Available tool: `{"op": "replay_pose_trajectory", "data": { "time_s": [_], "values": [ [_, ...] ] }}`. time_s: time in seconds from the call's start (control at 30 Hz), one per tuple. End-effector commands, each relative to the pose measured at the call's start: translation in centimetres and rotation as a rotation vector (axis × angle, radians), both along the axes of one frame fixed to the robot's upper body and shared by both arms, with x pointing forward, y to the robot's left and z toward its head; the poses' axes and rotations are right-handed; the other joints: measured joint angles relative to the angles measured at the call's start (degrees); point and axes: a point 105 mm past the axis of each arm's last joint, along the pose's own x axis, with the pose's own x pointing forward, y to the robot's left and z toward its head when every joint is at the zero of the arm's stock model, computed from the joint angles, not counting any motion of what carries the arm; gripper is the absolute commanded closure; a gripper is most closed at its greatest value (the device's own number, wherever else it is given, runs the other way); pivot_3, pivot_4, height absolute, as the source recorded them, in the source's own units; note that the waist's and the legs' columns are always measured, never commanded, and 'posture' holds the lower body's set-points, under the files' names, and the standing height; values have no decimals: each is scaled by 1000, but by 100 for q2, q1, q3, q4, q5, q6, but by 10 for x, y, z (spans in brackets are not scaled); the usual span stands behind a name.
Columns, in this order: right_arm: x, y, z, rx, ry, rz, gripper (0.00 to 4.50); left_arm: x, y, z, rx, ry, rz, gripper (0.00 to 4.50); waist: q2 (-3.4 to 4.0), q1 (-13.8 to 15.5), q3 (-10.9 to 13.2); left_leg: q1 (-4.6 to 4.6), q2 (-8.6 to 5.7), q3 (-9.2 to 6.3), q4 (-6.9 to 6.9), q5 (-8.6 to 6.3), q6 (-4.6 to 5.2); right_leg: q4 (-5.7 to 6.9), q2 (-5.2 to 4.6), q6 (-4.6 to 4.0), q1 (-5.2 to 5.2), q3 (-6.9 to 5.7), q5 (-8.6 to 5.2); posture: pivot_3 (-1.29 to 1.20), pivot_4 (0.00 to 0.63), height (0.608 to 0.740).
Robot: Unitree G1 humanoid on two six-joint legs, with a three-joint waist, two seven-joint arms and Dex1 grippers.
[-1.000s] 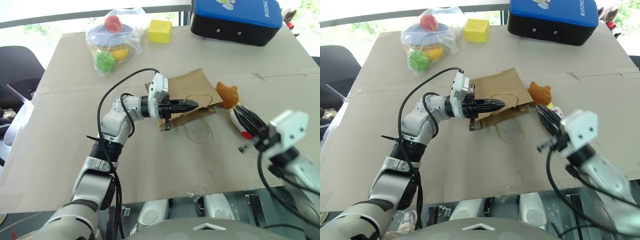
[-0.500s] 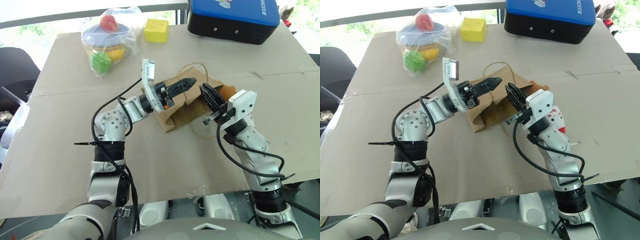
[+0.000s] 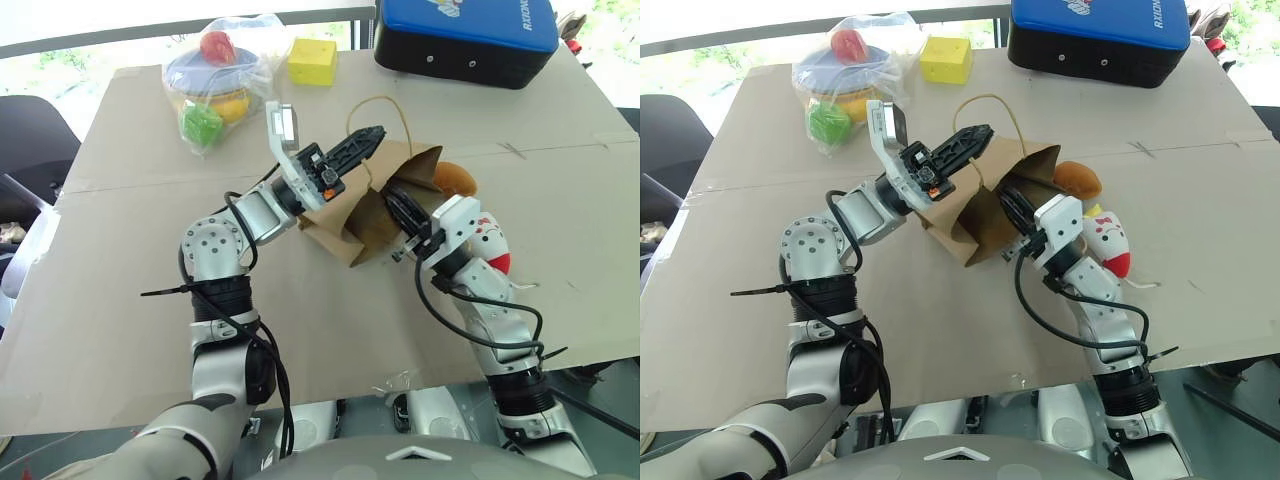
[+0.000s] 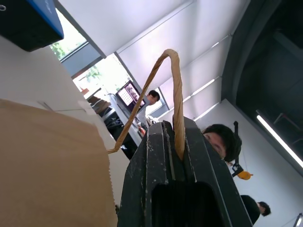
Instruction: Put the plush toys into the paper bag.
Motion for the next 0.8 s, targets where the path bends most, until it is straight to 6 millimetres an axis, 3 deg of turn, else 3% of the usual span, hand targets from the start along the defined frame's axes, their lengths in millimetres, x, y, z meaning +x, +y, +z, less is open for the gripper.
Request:
{"op": "replay_pose_trajectory", "data": {
  "time_s": [0.03,0.23,0.4,0.47,0.8],
  "values": [
    [7,12,3,-71,1,40,4450,-10,-1,18,-35,-60,-32,4500,0,-1,0,0,-1,1,0,0,0,0,0,0,-1,2,0,0,150,740],
    [23,37,-3,-255,62,162,4450,-18,-4,13,-18,-66,-67,4500,0,-15,0,0,-1,2,0,1,-2,1,1,0,-4,4,0,0,150,740],
    [31,53,-23,-383,126,258,4450,-18,-1,6,-8,-58,-48,4500,0,-8,0,-1,-1,2,1,2,-3,-3,0,0,-3,2,0,0,150,740],
    [26,61,-42,-418,210,353,4450,-19,3,5,-5,-66,-31,4500,0,-25,0,-4,-1,2,0,2,-3,-7,0,0,-4,3,0,0,150,740],
    [11,57,-84,-473,406,406,4450,-13,47,22,20,-128,145,4500,0,-119,-3,0,0,-3,-1,2,-4,-6,0,0,-3,2,0,0,150,740]
  ]
}}
